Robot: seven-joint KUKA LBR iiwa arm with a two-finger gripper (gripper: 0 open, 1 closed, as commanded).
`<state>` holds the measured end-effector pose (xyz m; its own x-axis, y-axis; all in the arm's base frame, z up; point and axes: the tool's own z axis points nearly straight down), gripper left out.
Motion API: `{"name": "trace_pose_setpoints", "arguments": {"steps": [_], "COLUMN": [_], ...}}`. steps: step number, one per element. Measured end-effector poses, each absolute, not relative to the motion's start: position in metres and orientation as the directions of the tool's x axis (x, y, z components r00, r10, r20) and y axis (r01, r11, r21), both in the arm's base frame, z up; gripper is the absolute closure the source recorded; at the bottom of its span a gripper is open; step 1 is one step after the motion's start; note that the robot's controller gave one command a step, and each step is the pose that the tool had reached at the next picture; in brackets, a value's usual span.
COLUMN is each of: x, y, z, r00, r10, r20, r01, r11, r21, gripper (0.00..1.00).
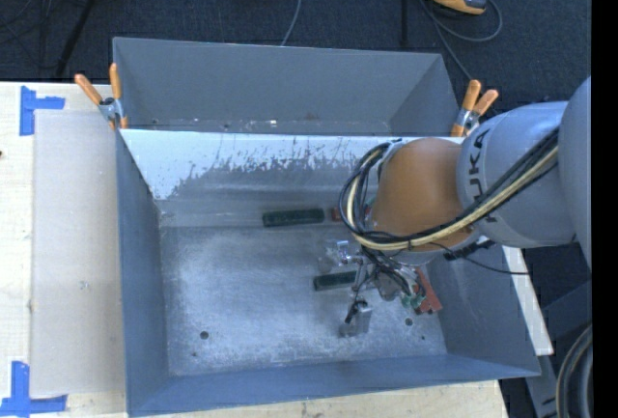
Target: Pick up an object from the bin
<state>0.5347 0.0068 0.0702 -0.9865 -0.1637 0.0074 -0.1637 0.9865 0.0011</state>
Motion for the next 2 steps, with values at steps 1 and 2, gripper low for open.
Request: {"name": "trace_pose_setpoints", "arguments": {"steps": [1, 2], "x": [0.536, 0.531], "y": [0.007, 0.021], "z": [0.074, 0.243], "r00": [-0.987, -0.930], "r10": [-0.161, -0.368], "r20": [0.002, -0.008], "r01": [-0.161, -0.368], "r11": [0.987, 0.930], "r21": [0.001, -0.002], "gripper": [1.00, 1.00]}}
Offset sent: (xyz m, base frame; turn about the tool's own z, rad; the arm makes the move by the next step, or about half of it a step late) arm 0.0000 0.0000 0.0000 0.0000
